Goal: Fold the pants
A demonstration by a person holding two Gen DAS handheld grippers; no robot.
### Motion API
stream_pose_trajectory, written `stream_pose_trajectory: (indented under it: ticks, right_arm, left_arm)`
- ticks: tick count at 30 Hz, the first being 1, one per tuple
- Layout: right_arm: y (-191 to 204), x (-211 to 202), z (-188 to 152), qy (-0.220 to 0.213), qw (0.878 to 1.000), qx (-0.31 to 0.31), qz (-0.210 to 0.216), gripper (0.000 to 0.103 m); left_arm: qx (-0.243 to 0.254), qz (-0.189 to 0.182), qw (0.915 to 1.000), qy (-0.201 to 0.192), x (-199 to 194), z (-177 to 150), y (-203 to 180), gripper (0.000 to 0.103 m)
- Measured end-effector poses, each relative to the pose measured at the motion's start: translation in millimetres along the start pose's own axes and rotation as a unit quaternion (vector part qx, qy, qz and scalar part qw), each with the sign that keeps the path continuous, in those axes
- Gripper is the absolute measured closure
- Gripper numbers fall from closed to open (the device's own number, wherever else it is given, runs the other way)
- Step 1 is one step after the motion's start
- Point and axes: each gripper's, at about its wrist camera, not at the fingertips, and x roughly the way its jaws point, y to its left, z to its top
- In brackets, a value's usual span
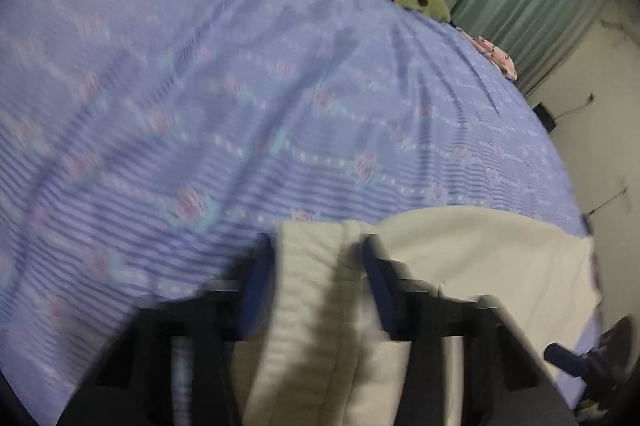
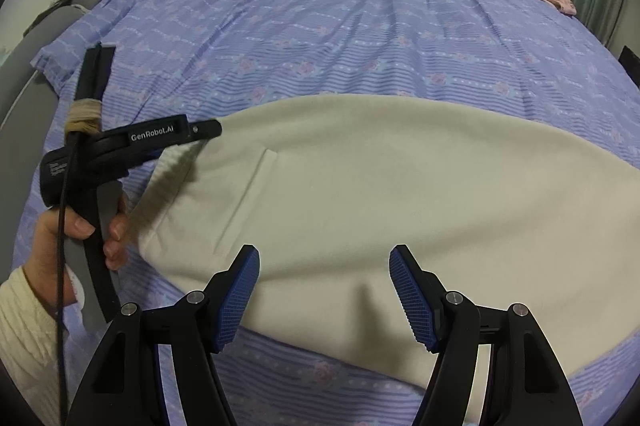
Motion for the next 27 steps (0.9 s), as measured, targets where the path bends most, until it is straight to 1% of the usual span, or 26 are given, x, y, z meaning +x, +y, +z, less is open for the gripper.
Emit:
stream_pose_trajectory:
  ticks: [1,2,4,6,8,9,10,11,13,15,16,18,19,20,23,24,25,27]
  right_arm:
    - [1.4,-0.9,-1.0,-0.001,1.000,-0.003,0.001,0.034]
    - [3.3,-2.0,-2.3,-0.002,1.000,-0.007,0.001,0.034]
    - [6.8,-2.3,-2.9,-0.002,1.000,-0.012,0.000,0.034]
    - [8.9,-1.6,-2.4,0.001,1.000,-0.010,0.002,0.034]
    - [10.5,-2.3,-0.4,0.000,1.000,-0.005,0.001,0.034]
    - [11.5,-2.8,0.8,-0.001,1.000,-0.005,0.001,0.034]
    - [12.9,-3.2,1.6,-0.003,1.000,-0.007,0.001,0.034]
    - [15.2,-3.6,2.5,-0.006,1.000,-0.011,0.002,0.034]
    - [19.1,-4.5,3.4,-0.011,1.000,-0.020,-0.001,0.035]
    - [23.8,-7.1,4.4,-0.019,0.999,-0.030,-0.005,0.036]
    - [25.0,-8.7,5.1,-0.022,0.999,-0.034,-0.006,0.036]
    - [28.5,-12.7,5.9,-0.032,0.999,-0.043,-0.009,0.036]
    - [29.6,-13.4,6.3,-0.033,0.998,-0.046,-0.012,0.036]
    - [30.3,-13.8,6.9,-0.033,0.998,-0.048,-0.017,0.036]
    - [27.8,-16.3,8.2,-0.033,0.998,-0.049,-0.030,0.036]
    - [25.4,-17.9,8.6,-0.033,0.998,-0.047,-0.034,0.036]
    - [23.1,-19.7,8.9,-0.033,0.998,-0.044,-0.038,0.036]
    - [16.0,-26.6,9.8,-0.041,0.997,-0.033,-0.049,0.036]
  left_arm:
    - [0.011,0.010,0.9999,-0.001,-5.1,-0.1,-3.5,0.086]
    - [0.008,0.004,1.0000,-0.003,-3.0,4.2,-1.9,0.086]
    - [-0.013,-0.016,0.9996,0.018,5.6,6.2,6.8,0.086]
    - [-0.051,-0.051,0.9966,0.040,13.7,6.3,22.0,0.085]
    - [-0.077,-0.075,0.9934,0.041,13.4,4.0,31.1,0.085]
    - [-0.078,-0.080,0.9930,0.040,12.2,3.4,30.6,0.088]
    - [-0.074,-0.083,0.9930,0.042,11.0,3.3,27.5,0.094]
    - [-0.066,-0.081,0.9937,0.040,8.8,3.6,24.5,0.095]
    - [-0.053,-0.061,0.9965,0.023,-5.0,7.5,17.2,0.096]
    - [-0.051,-0.057,0.9969,-0.021,-26.3,10.9,15.6,0.096]
    - [-0.055,-0.055,0.9965,-0.032,-29.5,11.0,18.5,0.096]
    - [-0.071,-0.038,0.9968,-0.005,-10.7,7.6,27.6,0.096]
    - [-0.069,-0.024,0.9973,0.012,0.9,3.7,31.0,0.094]
    - [-0.060,-0.010,0.9980,0.019,9.9,-0.6,32.1,0.093]
    - [-0.047,0.009,0.9987,0.015,14.0,-2.3,30.4,0.088]
    - [-0.040,0.026,0.9988,0.013,12.2,-1.3,27.8,0.081]
    - [-0.028,0.050,0.9983,0.010,8.9,-0.5,24.7,0.066]
    - [0.003,0.083,0.9965,-0.004,-5.1,2.5,15.5,0.054]
